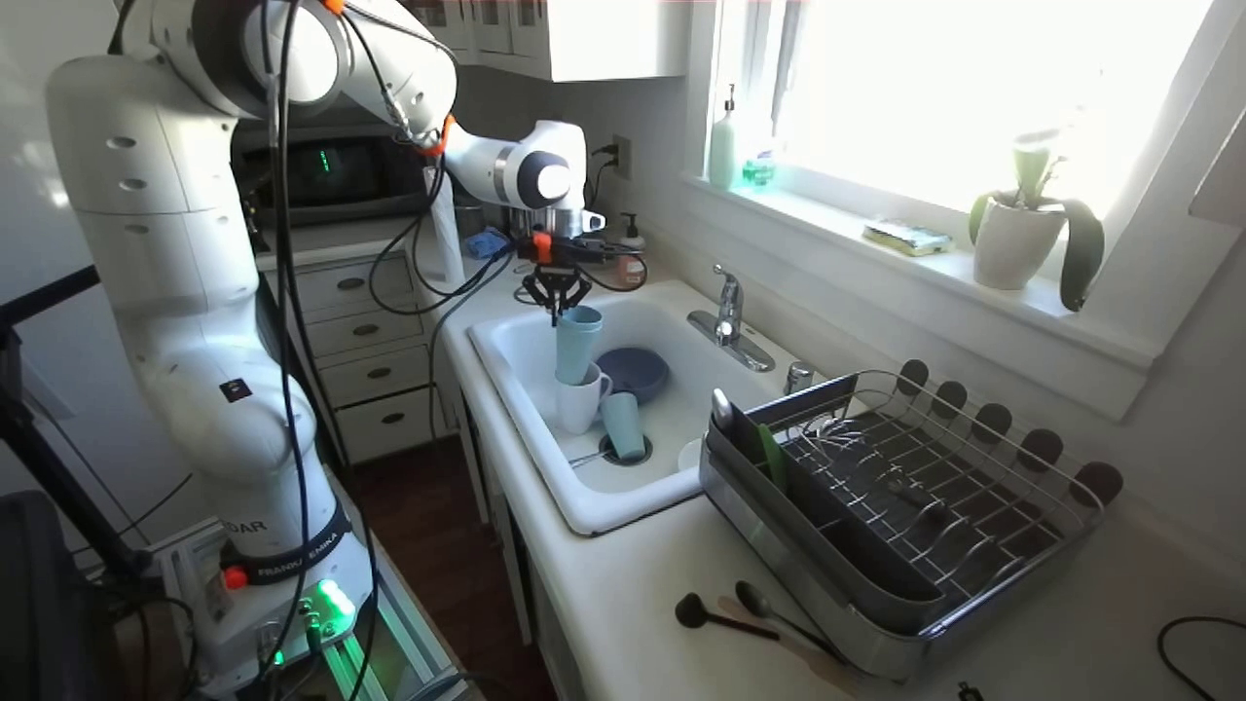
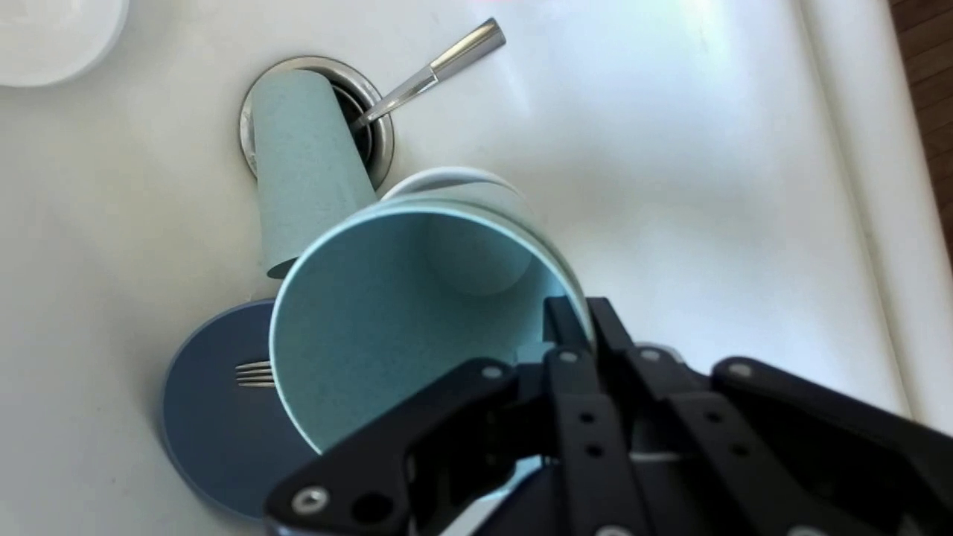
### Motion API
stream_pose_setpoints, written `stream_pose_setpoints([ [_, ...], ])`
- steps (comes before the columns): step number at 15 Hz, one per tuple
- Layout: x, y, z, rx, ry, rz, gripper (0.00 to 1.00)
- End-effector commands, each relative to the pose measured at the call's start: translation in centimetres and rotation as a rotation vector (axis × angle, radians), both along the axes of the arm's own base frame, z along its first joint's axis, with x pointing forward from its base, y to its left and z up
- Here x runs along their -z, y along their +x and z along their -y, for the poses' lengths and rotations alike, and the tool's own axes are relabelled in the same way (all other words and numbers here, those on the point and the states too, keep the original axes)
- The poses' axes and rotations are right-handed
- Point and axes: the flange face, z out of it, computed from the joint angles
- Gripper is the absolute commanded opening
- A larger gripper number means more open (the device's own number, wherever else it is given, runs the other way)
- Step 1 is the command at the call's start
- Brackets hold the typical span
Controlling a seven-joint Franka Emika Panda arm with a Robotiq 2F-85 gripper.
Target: Put the two stacked cups on the right inside the white mug in the sink.
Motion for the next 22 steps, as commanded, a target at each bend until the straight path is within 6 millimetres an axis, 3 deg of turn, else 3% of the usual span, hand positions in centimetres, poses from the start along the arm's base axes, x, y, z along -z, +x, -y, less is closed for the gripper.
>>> stream_pose_setpoints([
  [1, 0.9, 0.9, 0.2, 0.035, -0.001, 0.042, 0.02],
  [9, 4.1, 1.4, 0.3, 0.049, 0.007, -0.024, 0.02],
  [10, 4.5, 1.5, 0.3, 0.046, 0.011, -0.035, 0.32],
  [11, 4.8, 1.6, 0.4, 0.047, 0.009, -0.039, 0.33],
  [16, 4.6, 1.3, 0.1, 0.052, -0.02, -0.05, 0.65],
  [20, 1.2, -0.1, -0.6, 0.058, -0.055, -0.092, 0.93],
  [22, -1.3, -1.5, -0.8, 0.08, -0.09, -0.125, 1.0],
])
